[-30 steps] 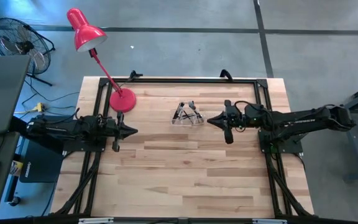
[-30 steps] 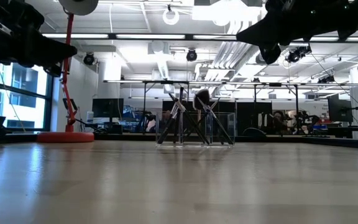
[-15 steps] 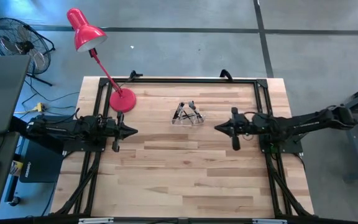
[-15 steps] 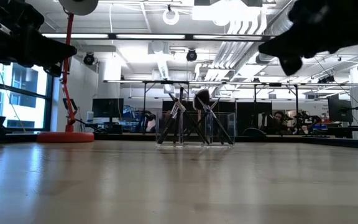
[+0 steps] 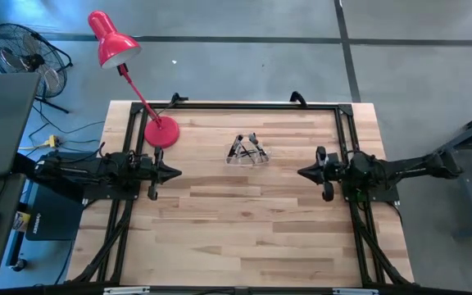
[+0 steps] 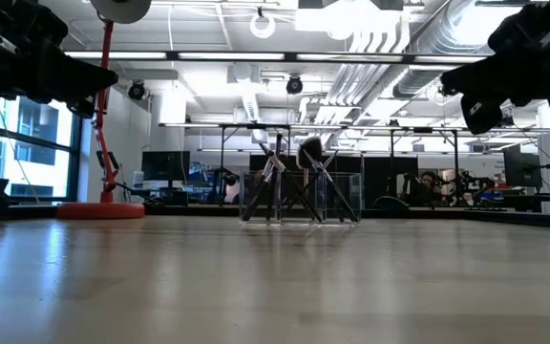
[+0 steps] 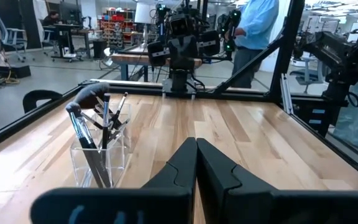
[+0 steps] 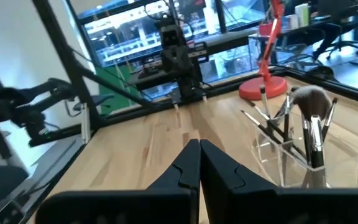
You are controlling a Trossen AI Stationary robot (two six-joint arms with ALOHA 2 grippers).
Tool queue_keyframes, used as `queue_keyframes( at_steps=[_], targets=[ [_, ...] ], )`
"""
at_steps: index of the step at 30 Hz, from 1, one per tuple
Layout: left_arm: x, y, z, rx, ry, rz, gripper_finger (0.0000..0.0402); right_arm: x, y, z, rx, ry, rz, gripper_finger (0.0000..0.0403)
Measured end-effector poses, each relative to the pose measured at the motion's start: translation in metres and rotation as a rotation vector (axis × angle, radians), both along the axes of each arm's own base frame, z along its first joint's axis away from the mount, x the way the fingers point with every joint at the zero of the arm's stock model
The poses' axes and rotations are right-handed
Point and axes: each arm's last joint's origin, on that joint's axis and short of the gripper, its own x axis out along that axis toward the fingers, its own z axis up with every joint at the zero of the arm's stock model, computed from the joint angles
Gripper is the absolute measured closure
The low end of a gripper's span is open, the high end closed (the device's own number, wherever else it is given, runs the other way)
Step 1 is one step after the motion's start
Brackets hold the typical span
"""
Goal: Pick & Place Makeup Supplies
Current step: Return to Home Position
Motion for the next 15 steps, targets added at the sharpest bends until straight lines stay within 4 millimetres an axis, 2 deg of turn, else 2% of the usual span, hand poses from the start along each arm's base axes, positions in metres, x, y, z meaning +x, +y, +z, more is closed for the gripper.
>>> queue_keyframes(
  at_steps=[4,15],
  targets=[
    [0.0,0.0,0.0,0.0,0.0,0.0,0.0399,-0.006,0.001,0.0,-0.032,0.011,0.055,0.0403],
    [0.0,0.0,0.0,0.0,0.001,0.0,0.0399,-0.021,0.0,-0.002,-0.042,0.012,0.056,0.0403]
  ],
)
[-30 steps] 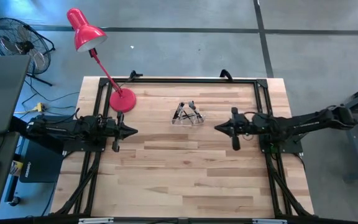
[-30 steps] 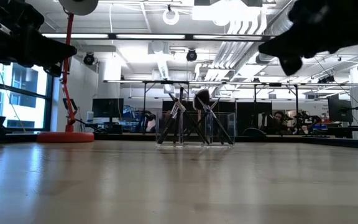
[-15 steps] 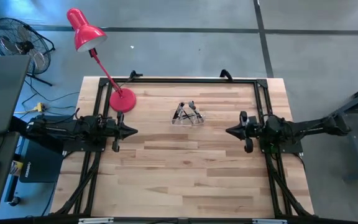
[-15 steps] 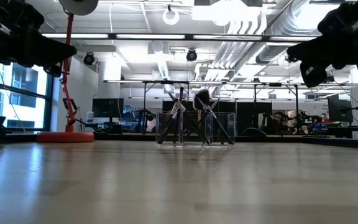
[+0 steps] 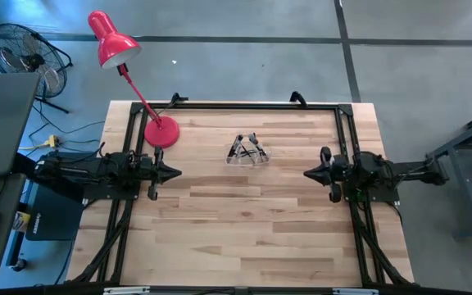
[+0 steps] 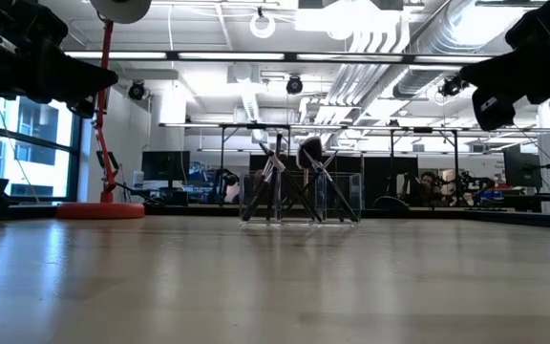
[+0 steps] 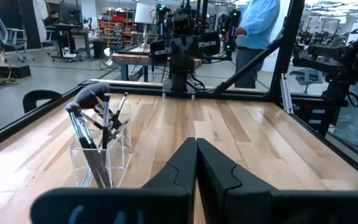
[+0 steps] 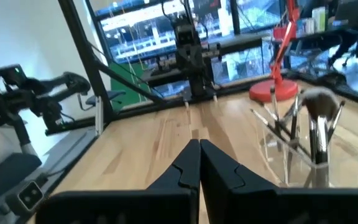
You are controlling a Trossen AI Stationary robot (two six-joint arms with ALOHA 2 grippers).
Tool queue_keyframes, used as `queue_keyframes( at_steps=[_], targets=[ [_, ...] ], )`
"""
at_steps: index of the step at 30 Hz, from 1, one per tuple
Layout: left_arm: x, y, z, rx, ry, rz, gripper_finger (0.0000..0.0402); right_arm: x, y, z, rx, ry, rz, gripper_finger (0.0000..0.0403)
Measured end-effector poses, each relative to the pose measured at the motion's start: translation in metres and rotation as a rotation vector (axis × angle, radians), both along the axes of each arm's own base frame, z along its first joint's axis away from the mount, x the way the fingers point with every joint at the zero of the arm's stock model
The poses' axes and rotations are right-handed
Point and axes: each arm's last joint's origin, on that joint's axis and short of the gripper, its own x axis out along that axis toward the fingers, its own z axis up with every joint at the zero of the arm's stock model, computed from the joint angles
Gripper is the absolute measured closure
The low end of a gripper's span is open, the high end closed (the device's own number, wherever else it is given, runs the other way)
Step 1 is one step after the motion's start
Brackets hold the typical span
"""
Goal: Pick & Place Makeup Supplies
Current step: Return to Home Position
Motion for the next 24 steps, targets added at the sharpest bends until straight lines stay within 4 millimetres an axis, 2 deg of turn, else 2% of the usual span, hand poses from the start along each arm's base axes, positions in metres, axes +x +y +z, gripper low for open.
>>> queue_keyframes(
  at_steps=[15,24],
  targets=[
    [0.0,0.0,0.0002,0.0,-0.002,0.0,0.0399,0.0029,0.0001,-0.0038,-0.154,0.046,0.0,0.0403],
    [0.0,0.0,0.0002,0.0,-0.002,0.0,0.0399,0.0035,-0.0001,-0.0037,-0.157,0.039,-0.009,0.0403]
  ],
)
